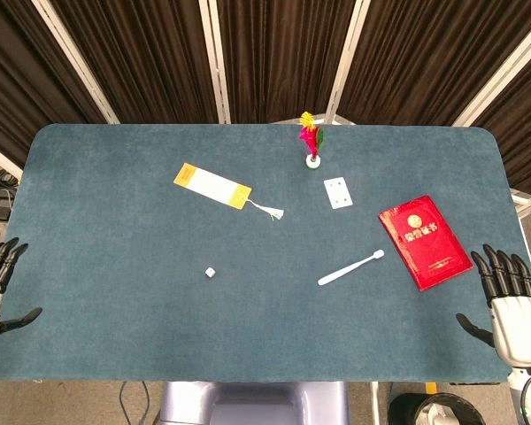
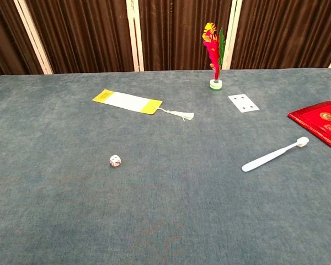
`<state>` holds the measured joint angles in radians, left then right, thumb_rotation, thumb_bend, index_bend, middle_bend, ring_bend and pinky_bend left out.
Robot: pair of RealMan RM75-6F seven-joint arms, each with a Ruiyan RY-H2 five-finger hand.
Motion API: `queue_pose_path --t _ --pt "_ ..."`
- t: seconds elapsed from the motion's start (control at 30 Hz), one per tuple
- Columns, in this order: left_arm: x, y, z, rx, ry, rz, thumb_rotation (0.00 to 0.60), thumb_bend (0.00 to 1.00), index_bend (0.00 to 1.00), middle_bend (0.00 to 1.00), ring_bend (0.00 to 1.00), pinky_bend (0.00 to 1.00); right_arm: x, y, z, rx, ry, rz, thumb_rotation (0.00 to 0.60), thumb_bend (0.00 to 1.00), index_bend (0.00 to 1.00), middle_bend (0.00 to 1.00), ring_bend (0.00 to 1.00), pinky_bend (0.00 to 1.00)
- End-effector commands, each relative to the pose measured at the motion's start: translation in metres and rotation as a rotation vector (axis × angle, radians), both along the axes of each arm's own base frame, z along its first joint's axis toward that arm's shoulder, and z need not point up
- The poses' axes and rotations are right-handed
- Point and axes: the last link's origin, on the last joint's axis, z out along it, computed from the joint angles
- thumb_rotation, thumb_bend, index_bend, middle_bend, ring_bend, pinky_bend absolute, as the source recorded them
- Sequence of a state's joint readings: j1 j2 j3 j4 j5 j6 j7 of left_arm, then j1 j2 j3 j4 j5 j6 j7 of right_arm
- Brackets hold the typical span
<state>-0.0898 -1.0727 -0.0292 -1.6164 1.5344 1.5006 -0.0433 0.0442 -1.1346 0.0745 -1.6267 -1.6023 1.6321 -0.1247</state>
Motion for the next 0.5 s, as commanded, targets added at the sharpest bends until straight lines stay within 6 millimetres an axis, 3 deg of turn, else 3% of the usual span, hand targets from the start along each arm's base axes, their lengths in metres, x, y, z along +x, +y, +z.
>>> queue_pose_path --t 0.03,0.2,0.23,0.3,0.37,0.4,0.43,0.5 --pt "0.000 0.001 0.000 0.011 -0.010 -0.009 0.600 0.00 0.00 0.00 0.00 0.00 0.000 0.000 0.001 -0.002 0.000 -0.002 0.600 0.00 0.00 0.00 0.00 0.00" --pt "-0.002 0.002 -0.002 0.007 -0.013 -0.010 0.600 0.00 0.00 0.00 0.00 0.01 -0.002 -0.001 0.000 0.002 0.010 -0.009 0.600 0.00 0.00 0.00 0.00 0.00" --pt "-0.002 0.002 -0.002 0.004 -0.012 -0.005 0.600 0.00 0.00 0.04 0.03 0.06 -0.002 -0.001 -0.001 0.005 0.012 -0.011 0.600 0.00 0.00 0.00 0.00 0.00" --pt "-0.003 0.005 -0.005 -0.003 -0.018 0.003 0.600 0.00 0.00 0.29 0.26 0.29 -0.002 -0.001 -0.002 0.009 0.014 -0.012 0.600 0.00 0.00 0.00 0.00 0.00" --pt "0.002 0.013 -0.012 -0.028 -0.025 -0.005 0.600 0.03 0.00 0.67 0.65 0.72 -0.002 0.000 -0.002 0.014 0.011 -0.016 0.600 0.00 0.00 0.00 0.00 0.00" --pt "0.004 0.017 -0.016 -0.042 -0.024 -0.010 0.600 0.07 0.00 0.74 0.73 0.83 -0.002 0.000 -0.001 0.018 0.008 -0.020 0.600 0.00 0.00 0.00 0.00 0.00" --pt "0.009 0.022 -0.022 -0.071 -0.022 -0.022 0.600 0.18 0.00 0.81 0.81 0.93 -0.002 0.000 -0.001 0.023 0.000 -0.027 0.600 0.00 0.00 0.00 0.00 0.00" --pt "0.022 0.036 -0.035 -0.131 0.004 -0.055 0.600 0.41 0.00 0.89 0.90 1.00 -0.003 0.000 0.000 0.030 -0.008 -0.041 0.600 0.00 0.00 0.00 0.00 0.00"
